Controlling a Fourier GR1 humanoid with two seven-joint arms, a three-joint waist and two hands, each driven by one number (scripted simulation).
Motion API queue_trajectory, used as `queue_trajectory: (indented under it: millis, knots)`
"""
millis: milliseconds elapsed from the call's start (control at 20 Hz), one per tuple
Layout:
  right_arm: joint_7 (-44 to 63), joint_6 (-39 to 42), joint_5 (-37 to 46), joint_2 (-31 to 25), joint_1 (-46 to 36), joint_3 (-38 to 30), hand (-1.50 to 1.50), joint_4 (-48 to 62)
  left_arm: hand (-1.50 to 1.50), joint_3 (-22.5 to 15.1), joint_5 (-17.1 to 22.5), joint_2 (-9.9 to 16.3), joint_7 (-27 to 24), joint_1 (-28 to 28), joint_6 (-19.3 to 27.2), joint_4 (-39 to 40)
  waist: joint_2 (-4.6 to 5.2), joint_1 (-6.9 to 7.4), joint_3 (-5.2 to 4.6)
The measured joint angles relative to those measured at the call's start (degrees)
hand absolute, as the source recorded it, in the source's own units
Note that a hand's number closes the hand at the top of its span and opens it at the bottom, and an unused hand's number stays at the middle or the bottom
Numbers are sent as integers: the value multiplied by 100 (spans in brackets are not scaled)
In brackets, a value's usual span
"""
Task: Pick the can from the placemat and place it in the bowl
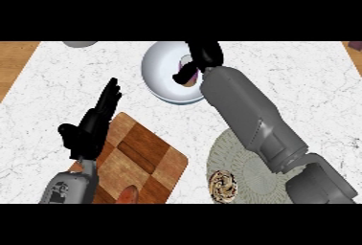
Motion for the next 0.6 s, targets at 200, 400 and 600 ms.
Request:
queue_trajectory:
  millis: [200,400,600]
  knots:
    - [-813,-7,-312,23,194,-388,-150,-37,0,36,65,28,-95,115,-79,6,-11,-5,1]
    - [-1346,-310,-572,46,168,-798,-150,-197,0,-15,15,-24,-149,189,-48,18,-27,-34,2]
    - [-1521,-472,-792,-9,108,-1170,-150,-352,0,-4,-27,-2,-204,322,-25,-33,-58,-82,0]
